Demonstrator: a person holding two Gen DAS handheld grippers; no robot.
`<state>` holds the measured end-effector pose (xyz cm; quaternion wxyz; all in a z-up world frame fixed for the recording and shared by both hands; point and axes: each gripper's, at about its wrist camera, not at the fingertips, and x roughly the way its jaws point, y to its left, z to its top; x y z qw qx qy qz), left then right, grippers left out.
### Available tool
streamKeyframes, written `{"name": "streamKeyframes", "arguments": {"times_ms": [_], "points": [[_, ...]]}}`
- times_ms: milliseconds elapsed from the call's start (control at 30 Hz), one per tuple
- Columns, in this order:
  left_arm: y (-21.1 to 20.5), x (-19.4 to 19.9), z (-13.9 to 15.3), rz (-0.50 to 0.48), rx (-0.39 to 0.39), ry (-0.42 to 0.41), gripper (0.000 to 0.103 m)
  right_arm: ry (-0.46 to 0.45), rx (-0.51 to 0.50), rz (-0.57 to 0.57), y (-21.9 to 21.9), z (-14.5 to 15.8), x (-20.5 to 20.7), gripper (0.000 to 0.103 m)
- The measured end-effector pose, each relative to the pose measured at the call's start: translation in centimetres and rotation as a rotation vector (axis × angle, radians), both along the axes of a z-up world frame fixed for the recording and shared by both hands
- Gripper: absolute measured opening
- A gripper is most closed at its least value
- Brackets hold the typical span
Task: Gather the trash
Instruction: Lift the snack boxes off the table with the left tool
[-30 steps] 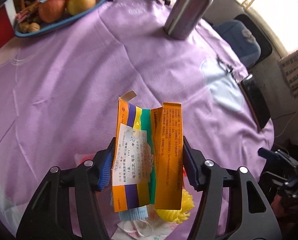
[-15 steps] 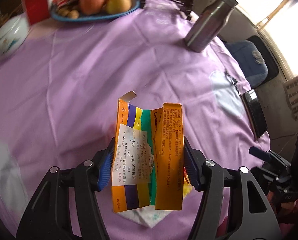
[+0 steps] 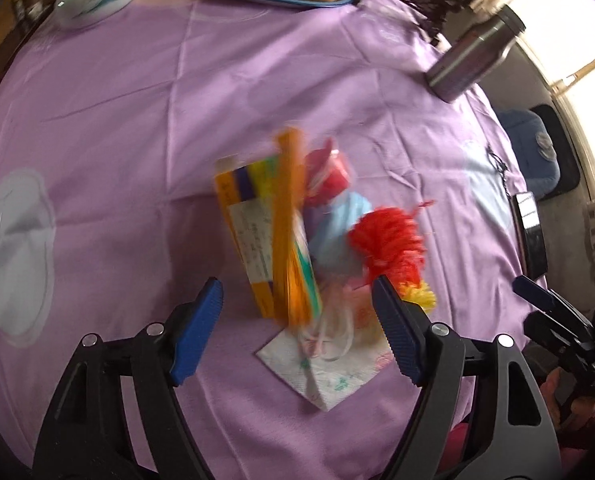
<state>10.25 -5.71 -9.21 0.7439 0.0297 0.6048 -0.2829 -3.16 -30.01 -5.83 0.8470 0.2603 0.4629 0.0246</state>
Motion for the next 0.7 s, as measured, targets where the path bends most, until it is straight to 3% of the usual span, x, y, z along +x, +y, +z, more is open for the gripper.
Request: {"name": "streamKeyframes", "arguments": {"times_ms": [200,533,700], "points": [[0.6,1.1,-1.4,0.041,0.022,0.008,0.078,-0.001,-0.017,-0.027,-0.5,0.4,-0.8,0.084],[-1.1,3.2,-2.1,0.064,-0.062,0.054,0.079,0.009,-0.061,-0.075,-0.9,0.9,-1.9,0.084],[-0.9,4.9,-3.9,0.121,-0.126,0.142,0.075,0.012,-0.083,-0.086,-0.8,1.2,-2.3,0.084]]}}
